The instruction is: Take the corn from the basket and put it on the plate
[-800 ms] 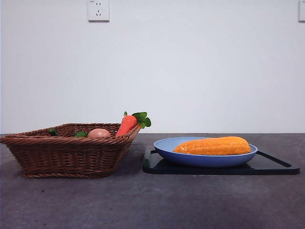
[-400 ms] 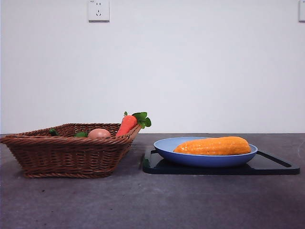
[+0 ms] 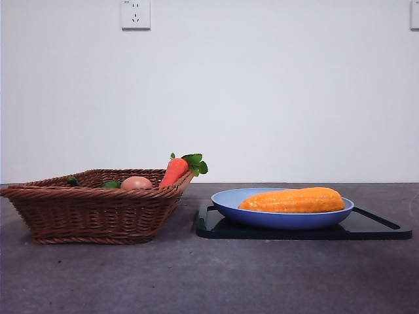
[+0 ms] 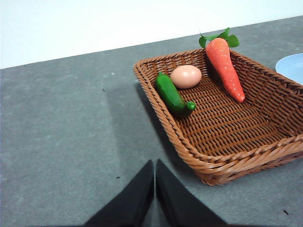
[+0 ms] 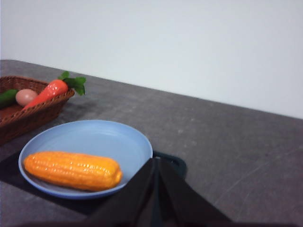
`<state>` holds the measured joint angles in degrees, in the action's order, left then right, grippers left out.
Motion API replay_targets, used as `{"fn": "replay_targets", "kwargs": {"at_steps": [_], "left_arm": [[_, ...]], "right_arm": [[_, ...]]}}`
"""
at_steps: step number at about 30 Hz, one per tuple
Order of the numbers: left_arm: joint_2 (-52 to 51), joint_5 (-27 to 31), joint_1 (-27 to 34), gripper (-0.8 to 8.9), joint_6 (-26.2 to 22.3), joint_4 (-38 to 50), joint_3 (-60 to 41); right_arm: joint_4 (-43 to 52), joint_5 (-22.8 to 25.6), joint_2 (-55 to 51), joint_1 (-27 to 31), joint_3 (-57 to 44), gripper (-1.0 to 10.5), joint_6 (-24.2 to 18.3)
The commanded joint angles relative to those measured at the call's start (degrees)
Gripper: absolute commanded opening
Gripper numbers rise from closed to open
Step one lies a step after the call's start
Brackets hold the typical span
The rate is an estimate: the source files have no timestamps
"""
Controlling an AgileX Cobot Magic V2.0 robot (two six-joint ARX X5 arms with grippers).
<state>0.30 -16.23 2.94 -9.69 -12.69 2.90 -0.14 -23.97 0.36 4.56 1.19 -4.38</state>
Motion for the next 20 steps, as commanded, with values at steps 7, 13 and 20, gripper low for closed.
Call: {"fn": "replay_targets", "kwargs": {"at_steps": [7, 13, 20], "left_arm": [[-0.13, 0.13, 0.15, 0.08, 0.13, -1.42, -1.14], [-0.13, 0.13, 0.15, 0.08, 0.13, -1.42, -1.14], [-0.13, 0.13, 0.15, 0.08, 0.13, -1.42, -1.14]], "right_arm": [[-3.5, 0.07, -0.15, -0.07, -0.46, 0.0, 1.01], [-6.27, 0.07, -0.15, -0.07, -0.52, 0.0, 0.96], [-9.14, 0.02, -0.15, -0.07, -0.52, 0.0, 1.01]]}}
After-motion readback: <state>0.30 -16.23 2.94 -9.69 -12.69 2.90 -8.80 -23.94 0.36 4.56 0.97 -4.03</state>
